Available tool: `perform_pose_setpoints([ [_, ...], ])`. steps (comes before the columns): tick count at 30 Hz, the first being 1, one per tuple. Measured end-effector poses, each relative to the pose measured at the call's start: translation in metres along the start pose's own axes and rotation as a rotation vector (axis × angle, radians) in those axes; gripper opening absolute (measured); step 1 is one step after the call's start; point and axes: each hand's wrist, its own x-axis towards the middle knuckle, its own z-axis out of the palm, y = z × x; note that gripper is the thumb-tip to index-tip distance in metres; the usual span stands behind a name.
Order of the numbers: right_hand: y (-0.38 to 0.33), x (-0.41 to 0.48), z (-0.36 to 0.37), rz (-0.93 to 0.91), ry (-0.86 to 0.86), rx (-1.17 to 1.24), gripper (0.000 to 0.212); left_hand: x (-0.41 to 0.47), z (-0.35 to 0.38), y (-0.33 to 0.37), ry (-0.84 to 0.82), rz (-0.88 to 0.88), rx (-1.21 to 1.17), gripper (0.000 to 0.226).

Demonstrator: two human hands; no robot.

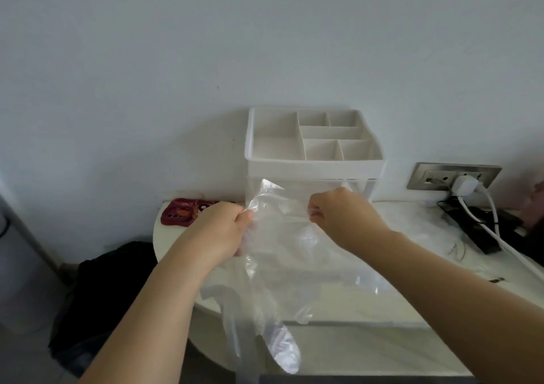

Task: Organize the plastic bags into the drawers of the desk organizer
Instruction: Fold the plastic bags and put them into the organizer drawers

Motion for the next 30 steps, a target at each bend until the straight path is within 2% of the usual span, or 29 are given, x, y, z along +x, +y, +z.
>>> perform_pose_setpoints([
  [2,-0.004,0.0,0.007,-0.065,0.073,-0.139,0.012,0.002,0.0,-0.002,0.046,0.017,0.17,0.041],
  [6,-0.007,-0.001,0.015,-0.169,0.154,-0.252,0.009,0.004,-0.001,-0.004,0.08,0.007,0.236,0.042],
  [9,-0.005,-0.005,0.011,-0.219,0.245,-0.179,0.019,0.004,0.005,-0.003,0.086,-0.003,0.28,0.041],
  [11,-0.007,-0.014,0.004,-0.21,0.373,-0.087,0.027,0.006,0.01,-0.002,0.104,-0.01,0.282,0.038],
  [13,-0.014,-0.025,0.0,-0.222,0.449,-0.005,0.023,0.007,0.013,-0.002,0.124,-0.013,0.283,0.039],
  [15,-0.021,-0.033,0.0,-0.161,0.315,0.124,0.01,0.008,0.016,-0.001,0.132,-0.004,0.293,0.04],
  [18,-0.018,-0.035,0.01,0.016,-0.159,0.133,0.03,0.007,0.022,0.002,0.129,0.025,0.324,0.041],
  [20,-0.014,-0.029,0.014,0.068,-0.346,0.158,0.044,0.006,0.025,0.004,0.124,0.03,0.341,0.04],
  [24,-0.013,-0.012,0.022,0.08,-0.515,0.186,0.069,0.005,0.028,0.005,0.106,0.029,0.347,0.04],
  [28,-0.013,-0.006,0.031,0.068,-0.54,0.095,0.078,0.004,0.022,0.005,0.114,0.018,0.359,0.038],
  [30,-0.01,-0.005,0.035,0.045,-0.542,0.106,0.079,0.004,0.013,0.005,0.174,0.023,0.363,0.035],
])
